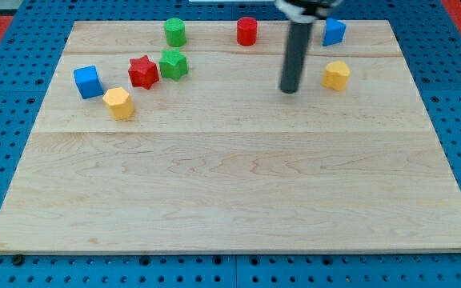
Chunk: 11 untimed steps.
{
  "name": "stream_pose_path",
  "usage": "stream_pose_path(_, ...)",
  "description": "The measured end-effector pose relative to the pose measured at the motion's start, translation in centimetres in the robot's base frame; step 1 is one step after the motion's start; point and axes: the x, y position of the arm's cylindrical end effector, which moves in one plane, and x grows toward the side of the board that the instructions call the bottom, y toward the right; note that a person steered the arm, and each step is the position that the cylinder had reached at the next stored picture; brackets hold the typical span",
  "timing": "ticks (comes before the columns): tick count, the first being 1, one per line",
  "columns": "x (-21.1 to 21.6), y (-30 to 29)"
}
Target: Move the green star to the top of the hexagon
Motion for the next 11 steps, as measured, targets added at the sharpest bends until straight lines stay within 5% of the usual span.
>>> stream_pose_path(2,0.0,-14.7)
stream_pose_path(11,-7.1,-20.0)
